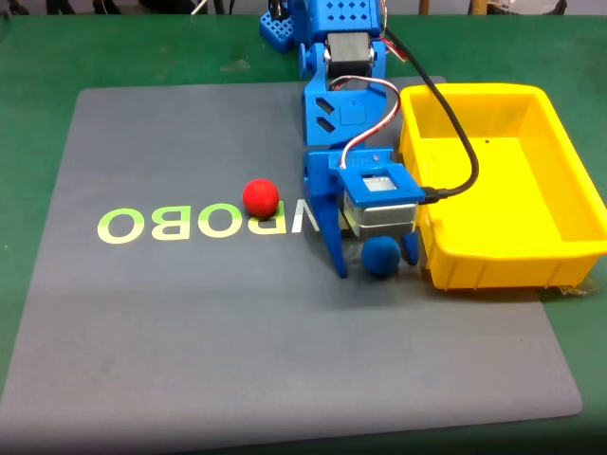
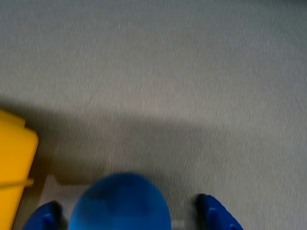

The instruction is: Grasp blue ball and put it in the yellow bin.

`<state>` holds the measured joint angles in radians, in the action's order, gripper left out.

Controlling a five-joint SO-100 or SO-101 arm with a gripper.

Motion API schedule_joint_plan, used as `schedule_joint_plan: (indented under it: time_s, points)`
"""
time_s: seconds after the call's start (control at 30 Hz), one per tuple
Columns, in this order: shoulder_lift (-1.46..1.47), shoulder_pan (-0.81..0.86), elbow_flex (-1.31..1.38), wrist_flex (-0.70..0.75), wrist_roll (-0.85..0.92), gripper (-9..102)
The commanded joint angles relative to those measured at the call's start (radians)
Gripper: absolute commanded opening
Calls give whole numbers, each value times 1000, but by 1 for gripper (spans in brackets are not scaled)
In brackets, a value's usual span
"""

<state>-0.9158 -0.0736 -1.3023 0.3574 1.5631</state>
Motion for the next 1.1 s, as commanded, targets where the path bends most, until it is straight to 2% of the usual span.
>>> schedule_joint_plan:
  time_s: [0.0,0.2,0.33,0.43,0.73,1.07]
  points:
    - [2,-11,97,-28,-25,32]
    - [29,-15,130,-25,-23,26]
    - [28,-17,130,-12,-20,8]
    - [23,-20,130,6,-12,0]
    - [-31,-18,130,28,-31,0]
    - [-360,5,124,166,-74,0]
